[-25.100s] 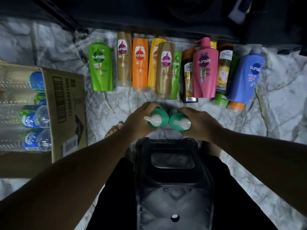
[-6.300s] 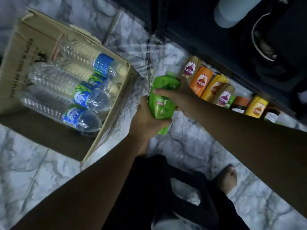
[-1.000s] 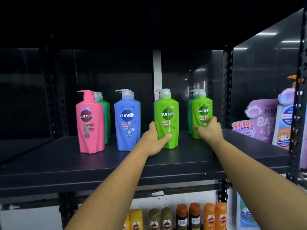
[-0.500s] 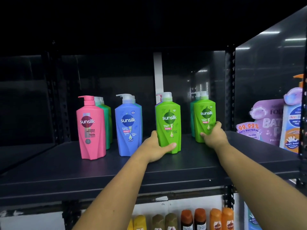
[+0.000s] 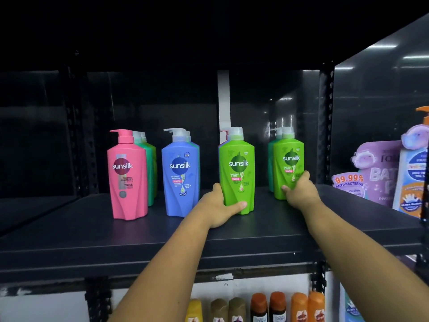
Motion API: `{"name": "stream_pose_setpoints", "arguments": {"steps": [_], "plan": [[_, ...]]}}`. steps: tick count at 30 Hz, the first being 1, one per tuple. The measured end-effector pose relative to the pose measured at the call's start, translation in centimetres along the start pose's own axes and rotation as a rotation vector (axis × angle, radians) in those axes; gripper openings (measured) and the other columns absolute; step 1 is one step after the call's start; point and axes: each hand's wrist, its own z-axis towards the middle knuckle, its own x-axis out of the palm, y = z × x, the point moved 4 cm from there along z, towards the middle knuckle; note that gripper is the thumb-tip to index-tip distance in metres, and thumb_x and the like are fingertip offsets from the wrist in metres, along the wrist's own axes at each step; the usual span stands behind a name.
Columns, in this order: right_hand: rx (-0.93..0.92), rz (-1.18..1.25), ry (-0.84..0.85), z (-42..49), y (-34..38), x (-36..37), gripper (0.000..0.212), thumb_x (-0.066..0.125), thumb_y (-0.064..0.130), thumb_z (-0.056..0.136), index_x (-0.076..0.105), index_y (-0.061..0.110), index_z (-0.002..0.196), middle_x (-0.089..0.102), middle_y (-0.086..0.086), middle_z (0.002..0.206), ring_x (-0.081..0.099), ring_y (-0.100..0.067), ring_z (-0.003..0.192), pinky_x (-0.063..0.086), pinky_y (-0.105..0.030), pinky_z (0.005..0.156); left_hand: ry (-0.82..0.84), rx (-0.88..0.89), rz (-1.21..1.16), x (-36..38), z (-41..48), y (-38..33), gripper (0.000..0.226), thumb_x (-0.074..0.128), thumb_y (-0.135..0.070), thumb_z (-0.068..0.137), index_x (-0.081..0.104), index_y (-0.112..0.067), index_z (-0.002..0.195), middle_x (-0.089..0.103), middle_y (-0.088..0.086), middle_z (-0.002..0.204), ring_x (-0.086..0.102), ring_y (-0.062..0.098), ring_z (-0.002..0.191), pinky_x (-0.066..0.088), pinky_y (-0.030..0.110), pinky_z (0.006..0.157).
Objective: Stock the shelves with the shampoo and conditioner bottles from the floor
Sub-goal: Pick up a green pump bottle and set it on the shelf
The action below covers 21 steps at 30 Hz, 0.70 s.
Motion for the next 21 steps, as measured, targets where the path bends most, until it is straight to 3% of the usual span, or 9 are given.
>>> {"name": "stream_pose_setpoints", "arguments": {"steps": [7,15,21], "plan": [[-0.019,-0.015,0.006,-0.04,0.0,-0.09,0.062,0.07,0.022,0.094,0.031,-0.002,0.136,0.047,-0.028,0.139,0.048,-0.044,0.128,0.04,-0.047,0.103,-0.024,0.012,0.038,0.06,0.05,0.12,0.077,0.07,-0.068,0.083,0.04,-0.02,0.135,0.061,0.005,0.134,0.059,0.026,0.12,0.049,0.04,0.1],[-0.026,-0.027,0.028,0.14,-0.05,-0.47,0.059,0.07,0.022,0.093,0.033,-0.001,0.132,0.052,-0.027,0.135,0.051,-0.044,0.126,0.042,-0.046,0.1,-0.029,0.013,0.008,-0.14,-0.1,-0.15,0.07,0.07,-0.063,0.086,0.042,-0.018,0.132,0.06,0.005,0.135,0.058,0.025,0.121,0.044,0.033,0.09],[0.006,0.02,0.026,0.2,-0.23,-0.62,0.063,0.072,0.022,0.092,0.032,-0.001,0.136,0.052,-0.025,0.137,0.05,-0.042,0.128,0.041,-0.044,0.101,-0.032,0.017,0.001,-0.33,0.07,0.06,0.067,0.071,-0.062,0.087,0.043,-0.018,0.13,0.06,0.004,0.134,0.058,0.024,0.121,0.046,0.035,0.094]]}}
